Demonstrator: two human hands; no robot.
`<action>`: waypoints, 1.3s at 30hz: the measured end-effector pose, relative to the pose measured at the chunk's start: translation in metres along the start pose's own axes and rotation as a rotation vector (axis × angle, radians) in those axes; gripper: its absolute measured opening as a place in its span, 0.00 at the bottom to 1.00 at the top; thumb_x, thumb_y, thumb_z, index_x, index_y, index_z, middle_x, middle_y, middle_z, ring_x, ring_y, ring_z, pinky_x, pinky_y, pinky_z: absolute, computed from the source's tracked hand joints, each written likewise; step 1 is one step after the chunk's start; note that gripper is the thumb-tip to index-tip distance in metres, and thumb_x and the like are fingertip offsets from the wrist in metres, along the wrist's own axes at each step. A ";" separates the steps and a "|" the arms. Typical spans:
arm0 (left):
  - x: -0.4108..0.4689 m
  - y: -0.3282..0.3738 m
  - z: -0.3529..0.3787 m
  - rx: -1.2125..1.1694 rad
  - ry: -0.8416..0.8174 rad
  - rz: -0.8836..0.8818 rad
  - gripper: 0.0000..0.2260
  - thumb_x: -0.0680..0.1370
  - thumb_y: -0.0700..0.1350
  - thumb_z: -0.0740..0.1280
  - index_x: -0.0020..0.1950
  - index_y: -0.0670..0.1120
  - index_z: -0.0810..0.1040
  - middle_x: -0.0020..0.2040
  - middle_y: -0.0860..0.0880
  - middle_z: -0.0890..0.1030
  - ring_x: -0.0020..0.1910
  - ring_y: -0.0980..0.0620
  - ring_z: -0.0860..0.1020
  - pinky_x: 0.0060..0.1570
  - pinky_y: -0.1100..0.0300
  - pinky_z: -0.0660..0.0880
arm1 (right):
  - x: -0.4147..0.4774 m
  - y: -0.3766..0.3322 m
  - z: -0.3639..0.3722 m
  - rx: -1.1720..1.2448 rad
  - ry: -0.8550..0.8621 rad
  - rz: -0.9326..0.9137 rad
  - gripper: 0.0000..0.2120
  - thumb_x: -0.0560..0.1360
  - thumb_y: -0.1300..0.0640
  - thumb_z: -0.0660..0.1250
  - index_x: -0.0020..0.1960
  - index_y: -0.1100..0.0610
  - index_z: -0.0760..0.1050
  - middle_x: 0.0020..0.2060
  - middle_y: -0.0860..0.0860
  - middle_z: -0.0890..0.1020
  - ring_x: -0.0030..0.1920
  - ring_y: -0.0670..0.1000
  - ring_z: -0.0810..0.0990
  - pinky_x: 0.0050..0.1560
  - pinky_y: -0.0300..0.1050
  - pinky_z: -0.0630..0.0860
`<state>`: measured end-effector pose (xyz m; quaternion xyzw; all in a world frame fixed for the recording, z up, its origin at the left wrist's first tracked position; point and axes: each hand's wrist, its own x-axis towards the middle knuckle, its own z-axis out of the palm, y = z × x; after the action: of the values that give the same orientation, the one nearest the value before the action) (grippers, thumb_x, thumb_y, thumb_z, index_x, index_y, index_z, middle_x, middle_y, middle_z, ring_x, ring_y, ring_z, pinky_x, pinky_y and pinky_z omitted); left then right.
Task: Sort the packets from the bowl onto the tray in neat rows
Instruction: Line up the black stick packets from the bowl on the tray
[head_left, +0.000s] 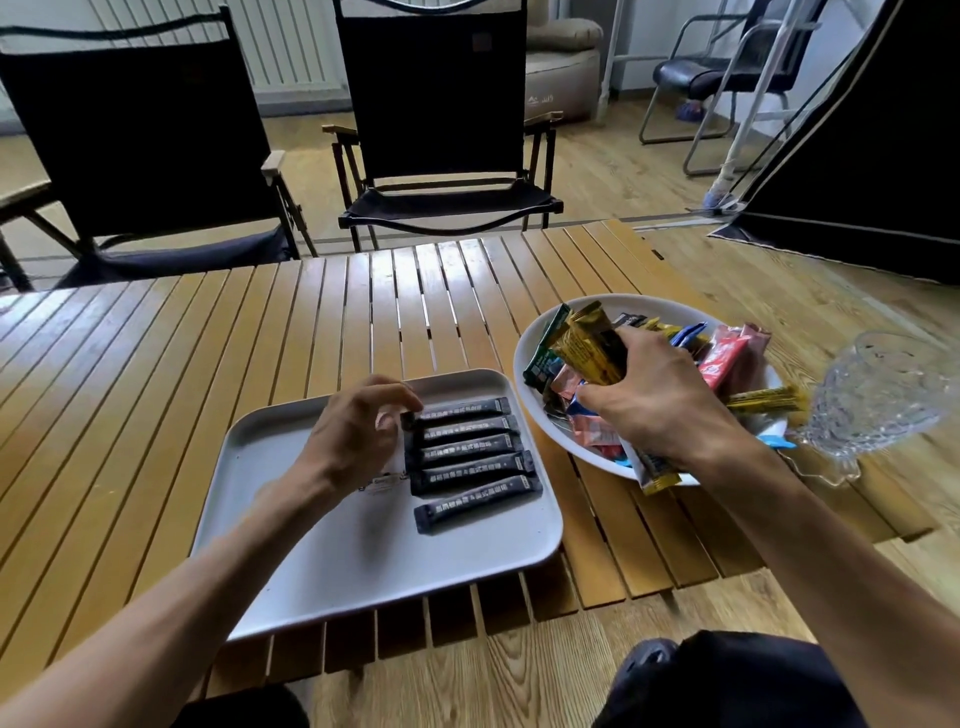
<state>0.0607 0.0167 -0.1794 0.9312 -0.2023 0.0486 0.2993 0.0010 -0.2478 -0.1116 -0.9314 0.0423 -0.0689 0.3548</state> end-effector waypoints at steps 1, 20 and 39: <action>-0.001 0.001 0.002 0.044 0.007 0.043 0.12 0.75 0.32 0.66 0.51 0.46 0.82 0.56 0.47 0.80 0.55 0.47 0.79 0.52 0.50 0.79 | 0.000 0.000 0.000 0.000 0.003 -0.002 0.12 0.74 0.54 0.72 0.54 0.50 0.72 0.38 0.42 0.74 0.45 0.49 0.77 0.48 0.40 0.73; -0.014 0.030 0.045 0.295 -0.266 0.237 0.25 0.82 0.57 0.46 0.78 0.50 0.52 0.78 0.52 0.54 0.77 0.55 0.50 0.74 0.61 0.44 | -0.004 -0.001 0.000 -0.013 -0.001 0.020 0.13 0.74 0.55 0.72 0.55 0.53 0.72 0.40 0.46 0.79 0.38 0.44 0.80 0.38 0.29 0.74; 0.017 0.121 -0.008 -0.020 0.172 0.451 0.08 0.75 0.46 0.68 0.52 0.45 0.80 0.45 0.48 0.79 0.40 0.55 0.75 0.39 0.61 0.76 | -0.014 -0.011 0.012 -0.069 -0.185 -0.057 0.09 0.74 0.56 0.70 0.51 0.50 0.73 0.39 0.48 0.80 0.41 0.50 0.81 0.50 0.52 0.80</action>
<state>0.0274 -0.0741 -0.1042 0.8520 -0.3792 0.1913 0.3061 -0.0105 -0.2306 -0.1145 -0.9464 -0.0148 0.0086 0.3227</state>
